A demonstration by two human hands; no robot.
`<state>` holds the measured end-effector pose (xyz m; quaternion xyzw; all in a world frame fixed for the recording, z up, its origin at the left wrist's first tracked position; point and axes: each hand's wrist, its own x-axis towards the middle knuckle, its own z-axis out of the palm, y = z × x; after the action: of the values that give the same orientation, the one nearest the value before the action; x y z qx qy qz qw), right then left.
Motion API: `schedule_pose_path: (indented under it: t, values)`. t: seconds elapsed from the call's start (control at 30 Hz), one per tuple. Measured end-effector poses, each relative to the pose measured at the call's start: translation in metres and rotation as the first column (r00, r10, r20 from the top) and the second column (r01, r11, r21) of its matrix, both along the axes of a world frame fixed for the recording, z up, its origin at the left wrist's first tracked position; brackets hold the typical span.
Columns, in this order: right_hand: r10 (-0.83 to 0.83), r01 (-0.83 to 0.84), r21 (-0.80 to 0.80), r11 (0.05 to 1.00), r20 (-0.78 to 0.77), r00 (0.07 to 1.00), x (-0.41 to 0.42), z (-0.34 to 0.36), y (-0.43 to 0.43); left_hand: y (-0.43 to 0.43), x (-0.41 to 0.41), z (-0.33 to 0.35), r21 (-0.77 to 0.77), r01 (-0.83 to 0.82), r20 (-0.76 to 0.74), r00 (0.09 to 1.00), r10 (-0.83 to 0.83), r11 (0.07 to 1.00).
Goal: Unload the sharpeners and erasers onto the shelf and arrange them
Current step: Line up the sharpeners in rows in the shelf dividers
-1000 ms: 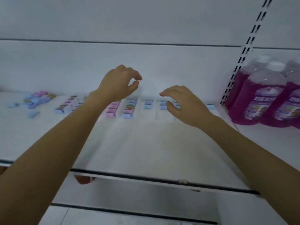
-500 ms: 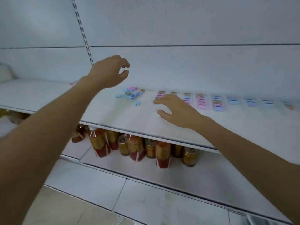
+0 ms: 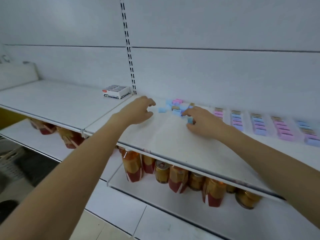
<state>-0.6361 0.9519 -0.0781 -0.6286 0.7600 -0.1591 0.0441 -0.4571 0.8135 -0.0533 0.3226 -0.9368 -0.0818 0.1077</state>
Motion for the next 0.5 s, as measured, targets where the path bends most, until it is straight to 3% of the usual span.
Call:
schedule_pose_path:
  t: [0.3,0.5]
  values:
    - [0.004,-0.004,-0.008,1.0,0.086,0.996,-0.018,-0.003,-0.028,-0.057,-0.055,-0.012,0.079,0.225,0.05,0.972,-0.23,0.971]
    - [-0.01,0.028,-0.156,0.987,0.111,0.994,-0.007,-0.002,-0.032,-0.073,-0.072,-0.011,0.211,0.38,-0.112,0.925,-0.364,0.9]
